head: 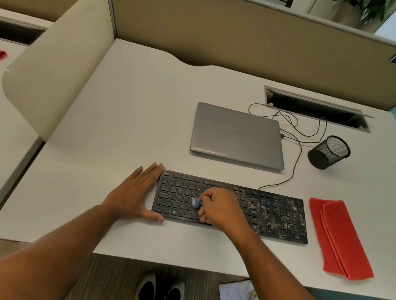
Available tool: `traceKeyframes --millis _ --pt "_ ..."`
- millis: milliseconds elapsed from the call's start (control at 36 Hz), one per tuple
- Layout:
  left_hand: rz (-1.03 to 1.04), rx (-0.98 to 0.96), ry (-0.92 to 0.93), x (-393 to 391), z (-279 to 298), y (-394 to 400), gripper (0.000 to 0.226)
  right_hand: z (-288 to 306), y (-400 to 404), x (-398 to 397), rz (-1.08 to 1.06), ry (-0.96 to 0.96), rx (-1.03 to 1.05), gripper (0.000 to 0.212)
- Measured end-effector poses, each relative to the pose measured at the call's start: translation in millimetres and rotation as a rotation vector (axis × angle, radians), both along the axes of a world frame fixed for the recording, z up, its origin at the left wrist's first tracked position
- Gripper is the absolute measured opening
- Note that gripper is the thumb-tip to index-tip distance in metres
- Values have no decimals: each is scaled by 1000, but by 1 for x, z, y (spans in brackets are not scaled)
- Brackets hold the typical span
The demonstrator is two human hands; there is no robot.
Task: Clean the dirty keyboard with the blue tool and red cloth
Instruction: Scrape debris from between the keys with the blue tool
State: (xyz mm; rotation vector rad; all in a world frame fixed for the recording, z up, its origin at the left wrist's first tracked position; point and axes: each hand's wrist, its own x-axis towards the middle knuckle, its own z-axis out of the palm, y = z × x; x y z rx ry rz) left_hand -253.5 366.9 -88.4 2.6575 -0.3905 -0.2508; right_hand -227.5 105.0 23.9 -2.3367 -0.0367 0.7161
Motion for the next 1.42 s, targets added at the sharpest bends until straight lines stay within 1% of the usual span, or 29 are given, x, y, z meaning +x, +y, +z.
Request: traceKeyframes --millis 83,139,222,278,333,389,444,528,556,611,694,750,833,889,972,1028,1111,1167,1194,1250,1306,1361,1417 --pt "5 -3 1 0 0 0 143 -4 -3 -6 22 41 -25 27" --pt "1 -5 2 0 1 0 143 -1 -5 -6 27 76 -2 28" --pt "3 -10 3 0 0 0 143 4 -6 -4 -112 60 130 27" --pt "-2 -7 5 0 0 0 143 2 -7 -4 -164 41 171 27" --pt "-3 -1 5 0 -1 1 143 -1 -7 -7 -116 60 131 26" --pt "-4 2 4 1 0 0 142 0 -8 -10 -20 116 76 26" --pt "-4 4 0 1 -1 1 142 4 -9 -10 21 151 82 25" --pt "-3 -1 -6 1 -2 1 143 5 -14 -7 -89 66 123 25" --pt "-3 -2 -6 1 -2 1 143 3 -16 -5 -120 19 109 26" --pt "-5 -1 -6 1 -2 1 143 0 -20 -3 -105 -20 46 26" --pt "-7 -5 -4 1 -2 1 143 -1 -23 -4 1 52 -39 24" --pt "-6 -6 0 1 -2 1 143 4 -23 -3 31 84 -33 25" --pt "-8 -1 -1 1 -2 1 143 9 -23 1 -73 45 74 25" --pt "-8 -3 -2 1 -2 1 142 8 -23 2 -107 26 89 25" --pt "-5 -4 -6 0 -2 1 142 5 -24 -1 0 93 7 26" --pt "-4 2 -3 0 -2 1 143 6 -26 -2 35 127 6 25" --pt "-3 3 0 1 -2 1 143 10 -30 1 -69 62 81 23" --pt "-5 3 1 0 -2 1 143 8 -33 4 -123 -5 71 24" --pt "-5 2 0 0 -2 1 143 7 -34 4 -105 -6 36 25" --pt "-3 0 -2 0 -2 1 143 5 -35 2 -7 54 -46 24" --pt "-4 -1 -5 0 -2 1 143 7 -36 1 61 109 -63 25" --pt "-7 -1 -7 1 -1 1 143 11 -37 3 39 112 -13 25" --pt "-5 -2 -10 1 0 0 142 11 -37 5 -38 42 23 24"
